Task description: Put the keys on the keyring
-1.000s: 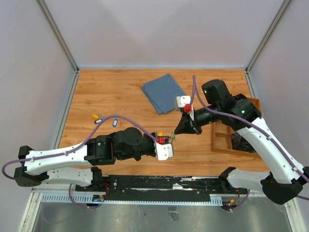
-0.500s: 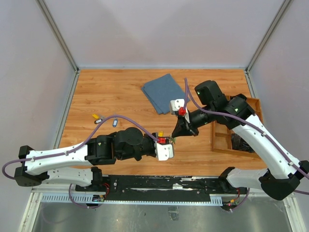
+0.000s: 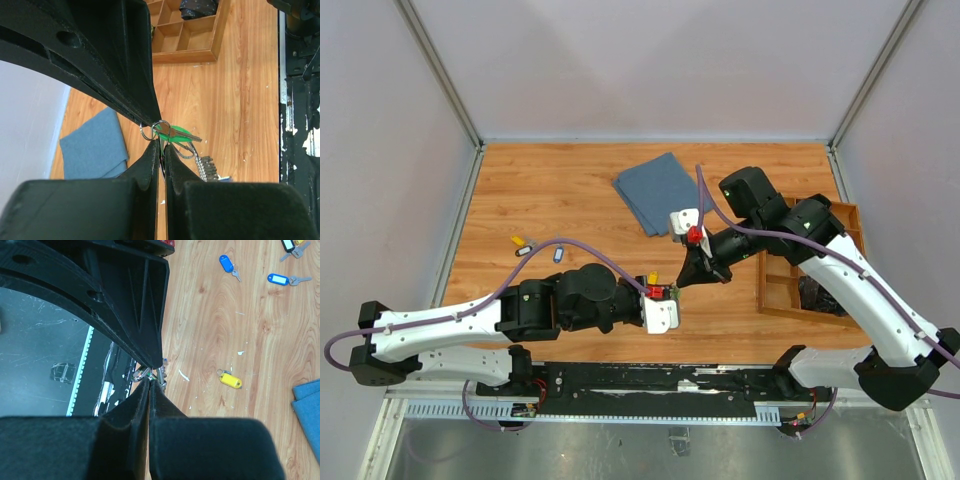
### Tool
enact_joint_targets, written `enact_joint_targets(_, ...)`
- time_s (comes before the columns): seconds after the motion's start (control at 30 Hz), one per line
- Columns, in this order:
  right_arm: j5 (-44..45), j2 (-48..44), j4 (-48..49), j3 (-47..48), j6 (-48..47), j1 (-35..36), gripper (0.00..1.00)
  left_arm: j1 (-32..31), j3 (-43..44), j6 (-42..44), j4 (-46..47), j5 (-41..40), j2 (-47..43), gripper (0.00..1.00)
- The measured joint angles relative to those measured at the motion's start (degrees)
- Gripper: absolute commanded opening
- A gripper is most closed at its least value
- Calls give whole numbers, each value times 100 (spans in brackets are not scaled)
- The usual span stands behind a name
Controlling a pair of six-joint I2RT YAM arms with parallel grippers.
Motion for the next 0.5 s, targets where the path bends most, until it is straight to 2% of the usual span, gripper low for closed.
enact_joint_targets(0.5,-234,0,-317,188,-192,2,0,0,13,2,-48,131,4,1)
